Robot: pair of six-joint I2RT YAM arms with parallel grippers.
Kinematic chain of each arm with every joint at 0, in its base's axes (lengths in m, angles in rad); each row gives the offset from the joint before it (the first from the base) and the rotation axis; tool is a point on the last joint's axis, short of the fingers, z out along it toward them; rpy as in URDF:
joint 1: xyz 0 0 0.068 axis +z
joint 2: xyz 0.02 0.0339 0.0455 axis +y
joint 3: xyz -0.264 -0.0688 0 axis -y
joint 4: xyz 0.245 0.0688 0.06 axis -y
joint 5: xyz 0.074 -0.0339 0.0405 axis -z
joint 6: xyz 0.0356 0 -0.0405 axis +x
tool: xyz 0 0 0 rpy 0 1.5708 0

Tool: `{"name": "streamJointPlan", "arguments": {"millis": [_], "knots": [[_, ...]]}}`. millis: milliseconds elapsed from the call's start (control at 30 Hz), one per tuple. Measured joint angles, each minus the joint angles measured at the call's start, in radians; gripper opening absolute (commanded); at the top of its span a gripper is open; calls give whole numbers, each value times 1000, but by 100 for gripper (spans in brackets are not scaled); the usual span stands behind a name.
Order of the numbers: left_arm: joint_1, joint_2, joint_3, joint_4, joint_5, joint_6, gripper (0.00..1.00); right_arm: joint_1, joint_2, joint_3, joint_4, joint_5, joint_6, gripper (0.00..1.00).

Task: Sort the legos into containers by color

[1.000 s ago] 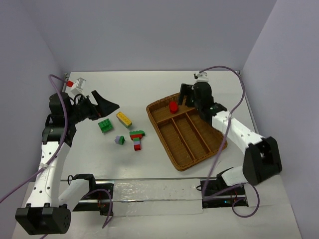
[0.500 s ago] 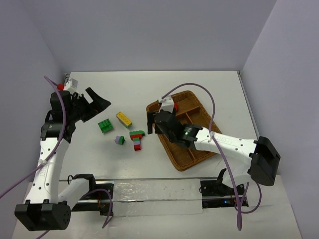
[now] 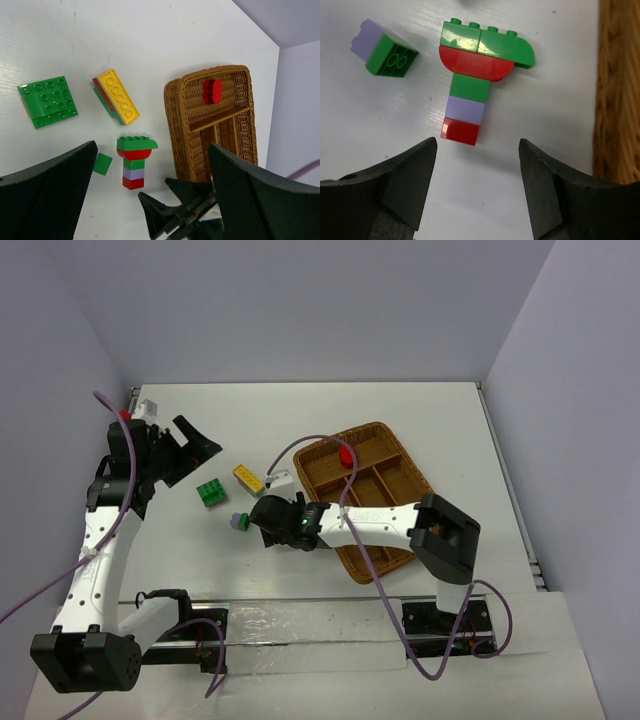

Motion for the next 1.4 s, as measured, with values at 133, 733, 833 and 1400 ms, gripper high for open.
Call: {"name": "streamJointPlan", "arguments": {"millis": [133,733,833,1400], "knots": [[0,3,0,1,0,-6,99,0,76,50,-14,-23,22,72],[0,3,-13,6,1,-7,99,6,193,168,-66,-34,25,54],[0,3,-13,6,-1,-7,99,6,196,174,-72,-34,25,56],[0,22,-19,47,18,-15,99,7,182,156,-78,-28,15,22]]}}
